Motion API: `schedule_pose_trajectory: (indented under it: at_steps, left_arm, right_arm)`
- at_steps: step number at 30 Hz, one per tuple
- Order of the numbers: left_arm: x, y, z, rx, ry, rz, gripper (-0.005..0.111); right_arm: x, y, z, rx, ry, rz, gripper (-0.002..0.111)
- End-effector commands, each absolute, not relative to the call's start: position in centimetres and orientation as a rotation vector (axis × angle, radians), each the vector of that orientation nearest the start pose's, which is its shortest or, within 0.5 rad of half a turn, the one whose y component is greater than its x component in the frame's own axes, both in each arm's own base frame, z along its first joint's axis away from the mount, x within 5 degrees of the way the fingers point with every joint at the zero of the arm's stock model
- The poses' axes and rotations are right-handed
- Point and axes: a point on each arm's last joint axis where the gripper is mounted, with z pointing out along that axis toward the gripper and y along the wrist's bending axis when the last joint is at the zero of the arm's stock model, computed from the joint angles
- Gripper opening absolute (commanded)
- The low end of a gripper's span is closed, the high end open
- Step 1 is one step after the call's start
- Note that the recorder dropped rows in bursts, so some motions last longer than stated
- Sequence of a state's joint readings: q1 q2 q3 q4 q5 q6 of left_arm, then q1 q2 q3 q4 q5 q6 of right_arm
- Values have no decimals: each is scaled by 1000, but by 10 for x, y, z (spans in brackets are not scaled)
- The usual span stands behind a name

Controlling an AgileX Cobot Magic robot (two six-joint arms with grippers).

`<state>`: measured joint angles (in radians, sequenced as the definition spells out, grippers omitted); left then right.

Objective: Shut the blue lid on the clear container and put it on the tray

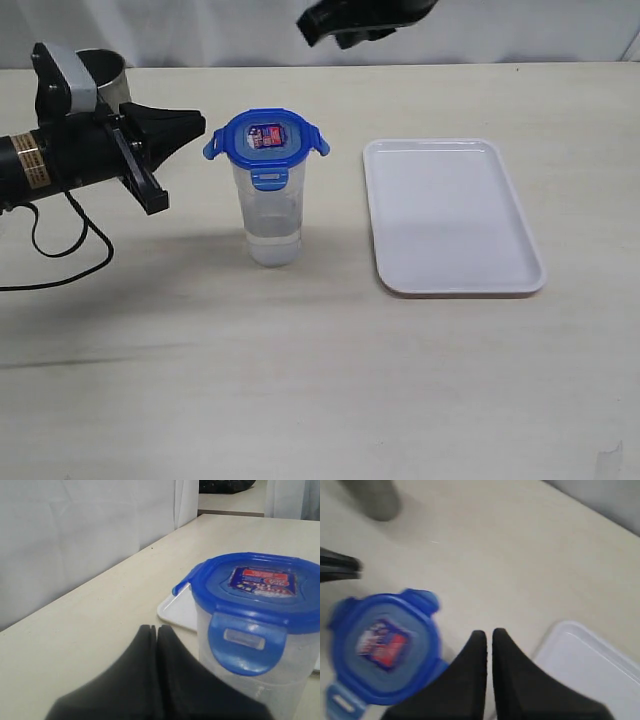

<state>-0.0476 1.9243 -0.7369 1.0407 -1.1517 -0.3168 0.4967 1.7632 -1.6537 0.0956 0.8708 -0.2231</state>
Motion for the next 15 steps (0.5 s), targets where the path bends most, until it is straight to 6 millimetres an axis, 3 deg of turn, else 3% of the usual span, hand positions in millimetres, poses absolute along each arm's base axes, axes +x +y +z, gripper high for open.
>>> schedule_pose_trajectory:
  at_steps: [1, 6, 15]
  left_arm:
    - [319, -88, 147, 891, 1529, -643, 0]
    - [319, -88, 147, 890, 1524, -647, 0]
    - [319, -88, 148, 887, 1522, -653, 0]
  right_arm:
    - [333, 224, 350, -983, 2245, 438, 4]
    - [326, 248, 332, -1052, 2284, 460, 4]
    - [337, 258, 289, -1093, 2419, 451, 4]
